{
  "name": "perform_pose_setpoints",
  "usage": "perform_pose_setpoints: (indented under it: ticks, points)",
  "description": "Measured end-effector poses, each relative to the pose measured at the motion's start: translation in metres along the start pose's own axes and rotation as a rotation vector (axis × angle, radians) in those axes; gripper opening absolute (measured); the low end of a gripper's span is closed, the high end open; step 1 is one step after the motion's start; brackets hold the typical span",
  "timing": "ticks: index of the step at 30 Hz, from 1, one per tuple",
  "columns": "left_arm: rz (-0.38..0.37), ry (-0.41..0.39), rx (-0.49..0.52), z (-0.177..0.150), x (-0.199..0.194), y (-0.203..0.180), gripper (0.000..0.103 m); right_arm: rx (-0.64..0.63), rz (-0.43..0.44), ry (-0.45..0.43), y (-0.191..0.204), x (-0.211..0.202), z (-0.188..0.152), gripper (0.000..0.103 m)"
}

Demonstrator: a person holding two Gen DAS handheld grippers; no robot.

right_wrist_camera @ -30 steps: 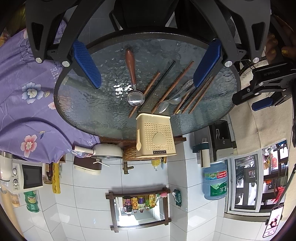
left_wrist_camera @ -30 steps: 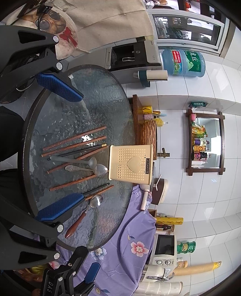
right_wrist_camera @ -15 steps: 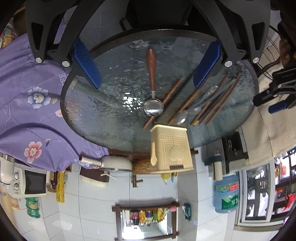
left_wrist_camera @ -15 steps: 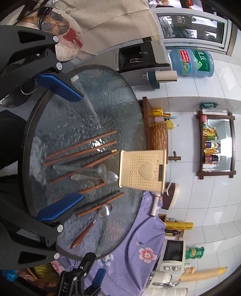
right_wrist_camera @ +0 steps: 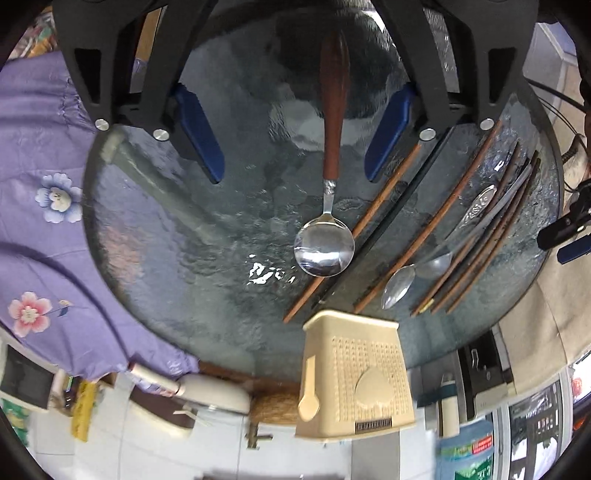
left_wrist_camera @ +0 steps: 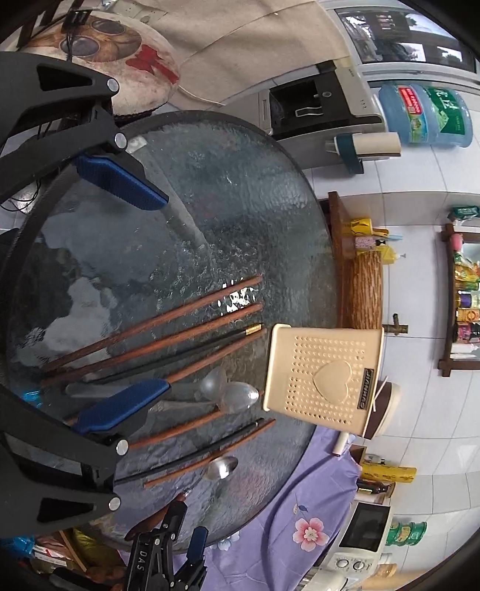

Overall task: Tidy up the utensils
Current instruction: 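Grasp the wooden-handled spoon with the right tool while the left tool grasps a brown chopstick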

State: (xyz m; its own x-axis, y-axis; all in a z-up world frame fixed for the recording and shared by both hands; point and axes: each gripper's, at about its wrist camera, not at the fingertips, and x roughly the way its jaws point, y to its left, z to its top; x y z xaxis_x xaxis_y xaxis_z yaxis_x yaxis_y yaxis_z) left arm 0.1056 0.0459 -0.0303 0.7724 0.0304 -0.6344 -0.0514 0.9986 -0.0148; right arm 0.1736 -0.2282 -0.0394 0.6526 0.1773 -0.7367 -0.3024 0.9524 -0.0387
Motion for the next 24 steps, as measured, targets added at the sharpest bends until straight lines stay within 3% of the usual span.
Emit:
perform_pose_setpoints:
  ticks: [7,21,24]
  points:
    - [0.003,0.05,-0.002,0.015,0.021,0.012,0.084,-0.025,0.017,0.068,0.006,0.031,0.019,0.071]
    - [-0.03,0.114,-0.018,0.027,0.052,0.018,0.084,-0.016,0.075,0.098,0.012,0.056,0.048,0.064]
    - [-0.037,0.133,-0.043,0.036,0.062,0.021,0.077,-0.012,0.074,0.098,0.013,0.058,0.052,0.058]
